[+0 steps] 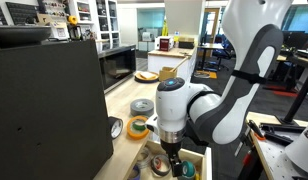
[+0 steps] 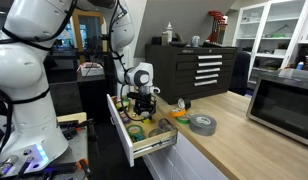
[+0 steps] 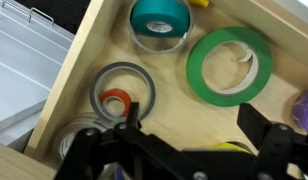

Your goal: Remove the black masking tape from the open drawer and put it on the counter

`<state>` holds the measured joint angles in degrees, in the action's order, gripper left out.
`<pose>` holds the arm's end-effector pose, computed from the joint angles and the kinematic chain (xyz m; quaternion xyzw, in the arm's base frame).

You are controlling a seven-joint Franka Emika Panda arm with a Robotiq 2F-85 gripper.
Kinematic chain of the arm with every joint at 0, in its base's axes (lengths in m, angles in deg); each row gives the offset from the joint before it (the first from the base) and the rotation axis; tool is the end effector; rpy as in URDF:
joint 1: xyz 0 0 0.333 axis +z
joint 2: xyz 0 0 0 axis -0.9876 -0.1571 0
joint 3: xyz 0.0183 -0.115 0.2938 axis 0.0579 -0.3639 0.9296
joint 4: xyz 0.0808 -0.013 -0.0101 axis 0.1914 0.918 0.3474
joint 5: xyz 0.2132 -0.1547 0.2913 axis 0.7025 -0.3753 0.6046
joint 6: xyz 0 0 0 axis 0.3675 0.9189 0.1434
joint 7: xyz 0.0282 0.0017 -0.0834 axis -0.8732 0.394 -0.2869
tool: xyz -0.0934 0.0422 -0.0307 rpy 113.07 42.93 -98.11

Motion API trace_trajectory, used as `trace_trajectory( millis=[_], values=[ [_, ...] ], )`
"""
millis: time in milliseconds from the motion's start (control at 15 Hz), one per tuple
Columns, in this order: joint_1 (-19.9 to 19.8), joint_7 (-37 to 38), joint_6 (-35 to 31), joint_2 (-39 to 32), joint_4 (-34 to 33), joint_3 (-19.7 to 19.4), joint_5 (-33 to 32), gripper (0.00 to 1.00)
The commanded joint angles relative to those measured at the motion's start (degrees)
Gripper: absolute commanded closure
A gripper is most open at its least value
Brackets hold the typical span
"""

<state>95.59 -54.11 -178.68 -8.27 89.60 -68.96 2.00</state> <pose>0.4835 0.1517 0.1140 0.9659 0.2544 -0.0286 0.0378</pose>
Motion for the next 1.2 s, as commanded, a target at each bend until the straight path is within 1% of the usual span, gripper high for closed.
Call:
trace_trajectory(
  millis=[0, 533, 867, 1133],
  values=[
    [2.6, 3.6, -2.9, -0.9, 0.4, -2.8, -3.1, 0.0],
    [3.3, 3.9, -10.2, -5.8, -0.7, -5.5, -2.7, 0.0],
    [2.2, 3.0, -19.0, -10.4, -1.6, -6.1, 0.2, 0.0],
    [1.6, 2.0, -23.8, -13.6, -3.1, -5.8, 3.3, 0.0]
  ],
)
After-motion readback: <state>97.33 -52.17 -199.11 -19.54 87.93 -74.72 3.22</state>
